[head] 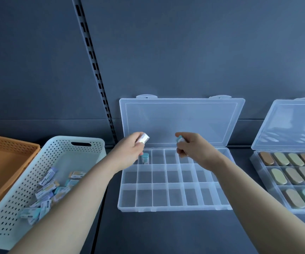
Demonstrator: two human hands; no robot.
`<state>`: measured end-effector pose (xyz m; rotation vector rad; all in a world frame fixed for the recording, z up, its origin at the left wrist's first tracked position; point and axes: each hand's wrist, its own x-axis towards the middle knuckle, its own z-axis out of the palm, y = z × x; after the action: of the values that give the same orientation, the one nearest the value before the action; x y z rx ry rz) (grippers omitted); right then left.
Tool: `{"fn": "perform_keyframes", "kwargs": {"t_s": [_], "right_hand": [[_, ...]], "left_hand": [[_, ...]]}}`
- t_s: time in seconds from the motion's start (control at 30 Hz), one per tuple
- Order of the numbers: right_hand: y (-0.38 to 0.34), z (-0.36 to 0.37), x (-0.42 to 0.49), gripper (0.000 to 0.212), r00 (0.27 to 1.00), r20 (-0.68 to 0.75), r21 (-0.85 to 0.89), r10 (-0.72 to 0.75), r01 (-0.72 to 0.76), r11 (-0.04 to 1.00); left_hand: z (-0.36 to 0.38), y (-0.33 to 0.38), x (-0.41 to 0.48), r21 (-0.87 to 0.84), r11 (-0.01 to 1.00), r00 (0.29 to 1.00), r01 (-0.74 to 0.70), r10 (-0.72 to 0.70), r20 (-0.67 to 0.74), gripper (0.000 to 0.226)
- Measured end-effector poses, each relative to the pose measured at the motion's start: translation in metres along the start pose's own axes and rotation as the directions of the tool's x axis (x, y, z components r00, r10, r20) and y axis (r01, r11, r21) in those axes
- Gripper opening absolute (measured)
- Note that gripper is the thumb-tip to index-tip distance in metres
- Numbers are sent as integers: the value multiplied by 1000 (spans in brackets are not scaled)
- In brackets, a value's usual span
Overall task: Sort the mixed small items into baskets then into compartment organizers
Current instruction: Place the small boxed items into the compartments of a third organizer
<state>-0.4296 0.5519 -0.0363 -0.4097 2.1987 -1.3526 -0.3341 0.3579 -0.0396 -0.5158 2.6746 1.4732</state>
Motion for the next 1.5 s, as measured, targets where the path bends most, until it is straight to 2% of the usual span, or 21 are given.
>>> {"fn": "perform_keyframes", "kwargs": {"t_s": [0.1,0.27,0.33,0.43,0.5,0.6,0.87,0.97,1.13,1.4,1.5], "right_hand": [[7,-7,-4,36,1000,11,136,16,-18,991],[15,-16,-6,20,999,4,91,-32,31,995],[17,-17,-5,20,1000,26,73,-16,14,997],[19,-18,-3,20,1000,24,21,4,-5,1000],[19,-17,-3,22,1000,-11,-25,-7,7,1000],[21,-15,0,24,994,-102,-55,-42,36,998],[25,-5,11,13,981,-148,-187,-129,100,977],[26,-3,11,14,978,-143,-247,-153,114,962],[29,1,13,15,970,-115,-368,-215,159,916],[26,5,13,9,979,-95,-391,-182,131,911],[24,4,13,11,988,-122,-289,-90,51,956]], "left_hand": [[11,1,3,-31,997,997,-68,67,-36,18],[20,2,6,17,992,986,-125,126,-104,11],[23,2,10,87,984,980,-157,166,-114,13],[31,2,15,284,934,969,-215,240,-58,24],[36,2,19,378,897,963,-230,266,-43,28],[37,2,23,430,879,963,-203,258,-73,21],[40,-2,31,378,906,976,-192,216,-21,18],[47,-7,34,419,883,975,-211,219,30,17],[48,-8,33,484,844,967,-232,253,22,16],[33,-12,23,394,897,978,-201,209,23,28],[16,-19,16,382,912,985,-149,172,-27,36]]}}
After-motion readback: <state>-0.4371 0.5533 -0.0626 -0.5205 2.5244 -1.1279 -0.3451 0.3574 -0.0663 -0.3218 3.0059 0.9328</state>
